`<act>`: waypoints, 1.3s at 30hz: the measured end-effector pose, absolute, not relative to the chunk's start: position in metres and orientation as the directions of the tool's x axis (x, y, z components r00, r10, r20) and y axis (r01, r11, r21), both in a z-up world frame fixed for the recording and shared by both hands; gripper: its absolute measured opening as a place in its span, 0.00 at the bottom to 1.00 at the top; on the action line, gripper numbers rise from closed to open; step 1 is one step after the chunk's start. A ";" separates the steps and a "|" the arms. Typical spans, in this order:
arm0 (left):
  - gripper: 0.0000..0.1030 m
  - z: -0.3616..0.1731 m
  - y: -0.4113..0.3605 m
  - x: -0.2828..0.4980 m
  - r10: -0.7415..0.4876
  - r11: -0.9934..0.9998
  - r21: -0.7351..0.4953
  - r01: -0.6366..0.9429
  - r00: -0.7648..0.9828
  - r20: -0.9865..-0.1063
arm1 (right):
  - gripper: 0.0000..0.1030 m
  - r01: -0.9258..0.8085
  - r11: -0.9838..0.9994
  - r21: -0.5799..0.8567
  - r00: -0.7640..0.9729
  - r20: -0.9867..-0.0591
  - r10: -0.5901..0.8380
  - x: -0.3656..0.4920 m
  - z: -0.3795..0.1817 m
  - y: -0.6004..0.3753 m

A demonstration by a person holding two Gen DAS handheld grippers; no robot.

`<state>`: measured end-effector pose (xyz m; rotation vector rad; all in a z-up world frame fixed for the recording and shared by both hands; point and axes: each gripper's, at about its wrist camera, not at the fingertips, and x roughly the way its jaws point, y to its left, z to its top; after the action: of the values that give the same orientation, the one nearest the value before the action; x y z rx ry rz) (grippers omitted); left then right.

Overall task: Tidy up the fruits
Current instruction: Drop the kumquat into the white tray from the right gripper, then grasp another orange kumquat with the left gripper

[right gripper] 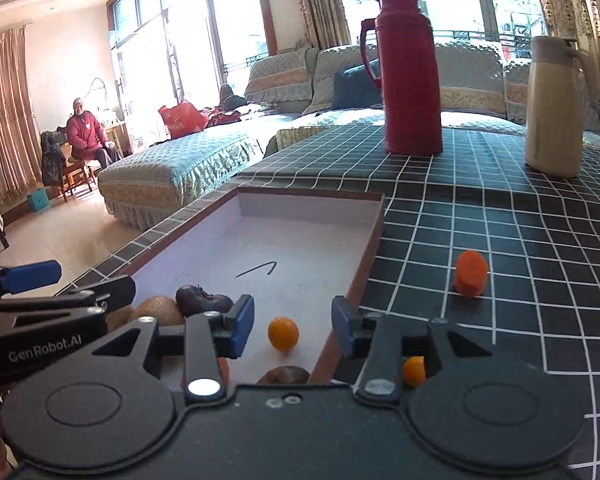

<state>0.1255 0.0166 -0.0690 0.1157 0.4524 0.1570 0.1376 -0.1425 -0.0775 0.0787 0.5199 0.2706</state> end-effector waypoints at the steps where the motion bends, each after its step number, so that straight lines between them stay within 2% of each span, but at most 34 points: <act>1: 0.76 -0.068 0.013 0.125 0.170 0.982 0.152 -0.115 0.892 -0.418 | 0.53 -0.201 0.970 0.137 0.856 -0.457 0.242 0.132 -0.074 -0.149; 2: 0.76 -0.067 0.006 0.123 0.170 0.980 0.165 -0.112 0.900 -0.401 | 0.57 -0.152 0.979 0.137 0.880 -0.433 0.197 0.126 -0.069 -0.159; 4: 0.76 -0.065 -0.011 0.119 0.181 0.969 0.222 -0.107 0.920 -0.347 | 0.74 -0.034 0.992 0.125 0.921 -0.381 0.079 0.115 -0.061 -0.180; 8: 0.78 -0.062 -0.045 0.112 0.282 0.919 0.348 -0.184 0.925 -0.255 | 0.77 0.223 0.974 0.029 0.927 -0.315 -0.203 0.091 -0.051 -0.222; 10: 0.86 -0.061 -0.057 0.113 0.311 0.907 0.368 -0.205 0.915 -0.259 | 0.78 0.291 0.956 0.037 0.908 -0.325 -0.264 0.084 -0.052 -0.246; 12: 0.88 -0.060 -0.069 0.113 0.286 0.914 0.367 -0.172 0.916 -0.281 | 0.79 0.318 0.946 0.068 0.899 -0.338 -0.278 0.075 -0.054 -0.267; 16: 0.88 -0.058 -0.103 0.105 0.162 0.939 0.342 -0.042 0.930 -0.330 | 0.91 0.346 0.935 0.082 0.892 -0.336 -0.301 0.056 -0.058 -0.297; 19: 0.88 -0.060 -0.137 0.100 0.050 0.947 0.312 0.076 0.925 -0.377 | 0.92 0.367 0.927 0.076 0.888 -0.325 -0.325 0.042 -0.059 -0.313; 21: 0.88 -0.062 -0.160 0.100 0.018 0.943 0.314 0.113 0.923 -0.385 | 0.92 0.389 0.917 0.085 0.880 -0.327 -0.343 0.033 -0.061 -0.326; 28: 0.87 -0.086 -0.198 0.121 -0.014 0.960 0.233 0.155 0.858 -0.514 | 0.92 0.458 0.871 0.177 0.858 -0.345 -0.381 0.007 -0.066 -0.373; 30: 0.82 -0.098 -0.199 0.130 -0.001 0.967 0.212 0.138 0.839 -0.544 | 0.92 0.470 0.862 0.191 0.853 -0.349 -0.388 0.002 -0.068 -0.382; 31: 0.72 -0.103 -0.198 0.134 0.006 0.971 0.200 0.129 0.827 -0.562 | 0.92 0.474 0.858 0.197 0.852 -0.350 -0.390 0.001 -0.069 -0.385; 32: 0.67 -0.108 -0.198 0.140 0.011 0.975 0.186 0.120 0.812 -0.584 | 0.92 0.474 0.857 0.202 0.852 -0.351 -0.389 0.000 -0.070 -0.387; 34: 0.62 -0.115 -0.195 0.151 0.014 0.984 0.149 0.102 0.778 -0.628 | 0.92 0.476 0.856 0.204 0.850 -0.357 -0.387 -0.001 -0.072 -0.390; 39: 0.62 -0.121 -0.196 0.167 0.044 0.989 0.137 0.055 0.773 -0.632 | 0.93 0.467 0.861 0.203 0.849 -0.375 -0.372 0.001 -0.075 -0.391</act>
<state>0.1668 -0.1964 -0.1215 0.1508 0.6872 -0.0061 0.0012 -0.3907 -0.0749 0.2947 0.3332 -0.4490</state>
